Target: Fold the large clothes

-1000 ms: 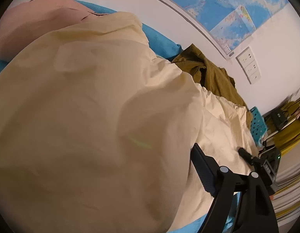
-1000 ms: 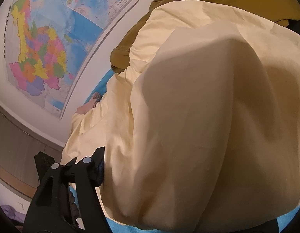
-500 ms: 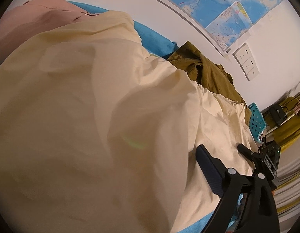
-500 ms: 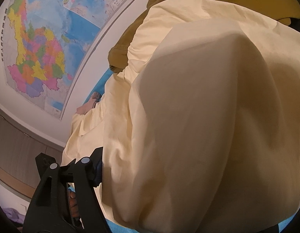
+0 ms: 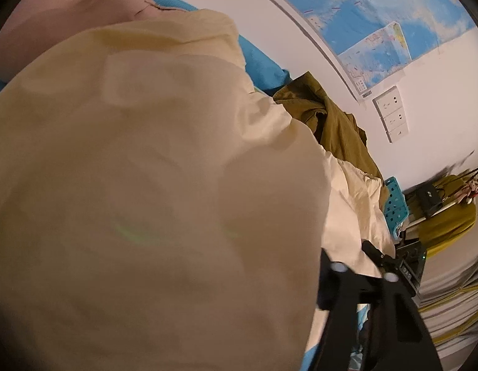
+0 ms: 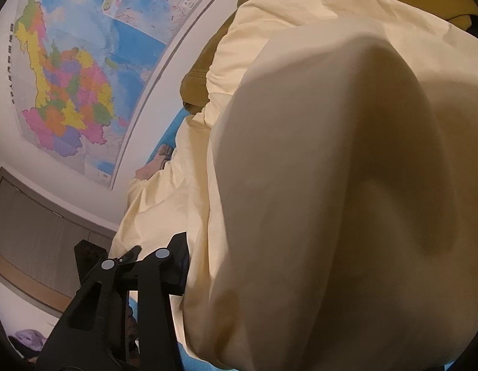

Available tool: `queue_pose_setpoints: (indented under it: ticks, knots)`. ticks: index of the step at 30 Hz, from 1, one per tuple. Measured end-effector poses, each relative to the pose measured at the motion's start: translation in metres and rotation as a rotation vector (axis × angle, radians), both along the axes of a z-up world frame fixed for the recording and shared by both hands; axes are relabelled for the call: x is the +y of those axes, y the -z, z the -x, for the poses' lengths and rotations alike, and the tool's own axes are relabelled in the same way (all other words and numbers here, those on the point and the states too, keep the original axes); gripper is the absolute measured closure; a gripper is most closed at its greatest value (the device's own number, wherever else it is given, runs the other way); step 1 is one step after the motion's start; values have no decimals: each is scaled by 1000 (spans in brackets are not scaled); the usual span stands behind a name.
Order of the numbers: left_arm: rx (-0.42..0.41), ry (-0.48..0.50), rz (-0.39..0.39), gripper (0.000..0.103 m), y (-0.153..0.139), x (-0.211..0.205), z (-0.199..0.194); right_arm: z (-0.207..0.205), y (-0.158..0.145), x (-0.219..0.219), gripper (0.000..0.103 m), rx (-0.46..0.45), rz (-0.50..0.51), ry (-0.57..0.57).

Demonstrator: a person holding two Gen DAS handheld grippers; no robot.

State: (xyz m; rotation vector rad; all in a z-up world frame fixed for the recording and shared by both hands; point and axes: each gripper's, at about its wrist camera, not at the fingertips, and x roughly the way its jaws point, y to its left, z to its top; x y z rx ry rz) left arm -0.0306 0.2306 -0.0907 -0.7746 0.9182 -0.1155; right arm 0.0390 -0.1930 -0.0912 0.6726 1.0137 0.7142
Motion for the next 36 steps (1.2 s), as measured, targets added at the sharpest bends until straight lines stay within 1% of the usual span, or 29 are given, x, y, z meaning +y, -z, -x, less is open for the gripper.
queue_pose_setpoints:
  ticks: [3,4,5,8,10,12,13,15,16,18,24,27,30,33,36]
  knots:
    - [7,3,-10,57,0,-2,-2,-3,4,-3,50,23,-27,-7]
    - [8,6,-20,57,0,-3,-3,-4,3,-1,46,26,-32,-22]
    - [11,10,-22,57,1,-3,-3,-5,2,0,46,24,-33,-27]
    - [17,17,-22,56,2,-3,-5,-5,2,3,53,16,3,-28]
    - [19,22,-29,59,0,-4,-6,-4,1,2,60,11,0,-26]
    - [12,30,-47,66,-6,-6,-6,-2,-3,2,67,-4,-4,-27]
    - [7,33,-48,68,-9,-6,-5,-1,-8,3,71,-15,-8,-32]
    - [-5,44,-55,73,-17,-6,-5,2,-22,4,75,-46,-11,-41]
    - [-9,48,-54,74,-20,-5,-5,3,-26,4,78,-55,-14,-44]
    - [-27,59,-65,78,-29,-5,-4,5,-40,5,80,-87,-15,-54]
    - [-119,92,-107,83,-73,-1,-1,11,-86,12,84,-196,-38,-84]
    - [-166,106,-118,84,-96,3,-1,12,-110,15,84,-254,-59,-98]
    - [-205,115,-127,84,-118,10,-1,12,-131,27,85,-302,-69,-115]
    - [-241,107,-159,85,-141,19,-2,8,-153,41,85,-355,-80,-144]
    - [-275,89,-194,85,-162,31,-1,1,-168,53,85,-390,-94,-171]
